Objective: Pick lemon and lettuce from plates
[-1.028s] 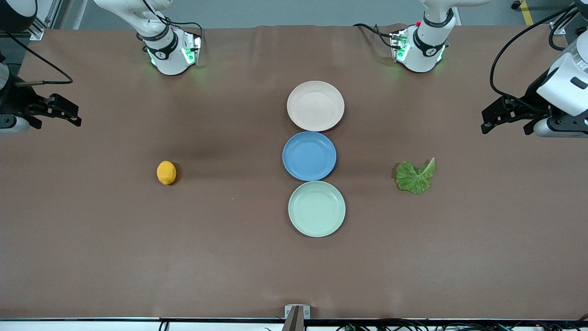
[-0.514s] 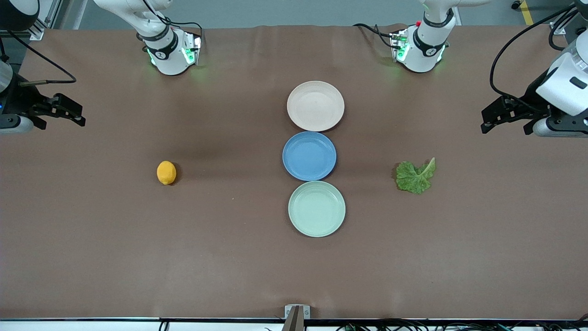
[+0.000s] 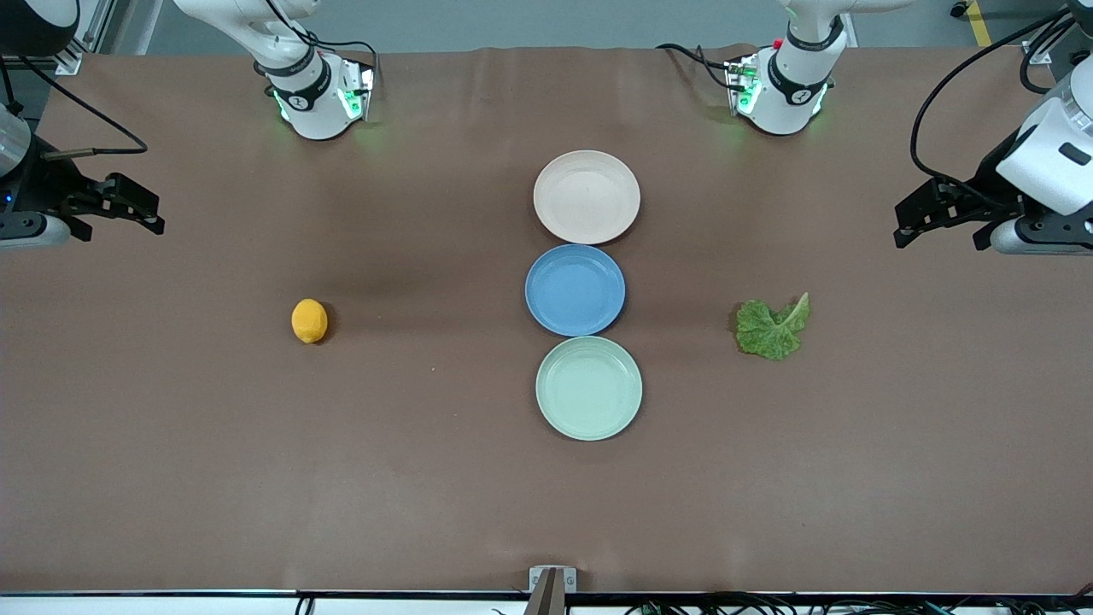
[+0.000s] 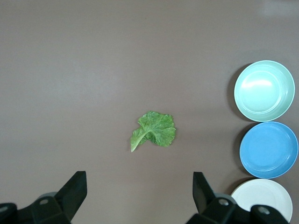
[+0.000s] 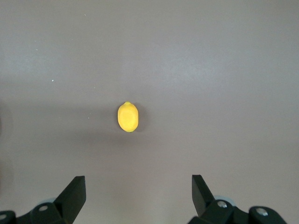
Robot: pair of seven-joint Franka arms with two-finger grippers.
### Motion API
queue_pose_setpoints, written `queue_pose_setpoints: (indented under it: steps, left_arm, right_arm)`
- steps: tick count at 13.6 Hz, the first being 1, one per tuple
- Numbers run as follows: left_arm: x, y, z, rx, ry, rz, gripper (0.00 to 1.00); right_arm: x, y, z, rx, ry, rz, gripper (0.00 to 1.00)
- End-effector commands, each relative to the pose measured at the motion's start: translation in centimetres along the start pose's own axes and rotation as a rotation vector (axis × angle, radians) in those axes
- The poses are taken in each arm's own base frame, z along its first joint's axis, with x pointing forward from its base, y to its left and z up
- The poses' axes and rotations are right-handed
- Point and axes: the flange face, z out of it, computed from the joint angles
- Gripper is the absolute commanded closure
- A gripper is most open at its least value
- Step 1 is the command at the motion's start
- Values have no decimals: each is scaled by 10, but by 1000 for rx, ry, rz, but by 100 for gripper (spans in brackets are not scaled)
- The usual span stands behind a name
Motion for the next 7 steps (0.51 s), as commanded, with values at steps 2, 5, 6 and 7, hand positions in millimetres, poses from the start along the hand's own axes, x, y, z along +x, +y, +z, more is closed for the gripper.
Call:
queue_pose_setpoints:
  steps: [2,5,6,7]
  left_arm:
    - [-2,0,-6,10,-2,2,0]
    - [-2,1,-6,7,-2,-18,0]
    - [-2,2,-6,7,0,-40,0]
    - [-1,3,-6,8,1,-41,0]
  right_arm:
    - [-7,0,-1,14,8,5,0]
    - [-7,0,-1,14,10,5,0]
    - [-7,0,-1,14,8,6,0]
    - [-7,1,-1,14,8,8,0]
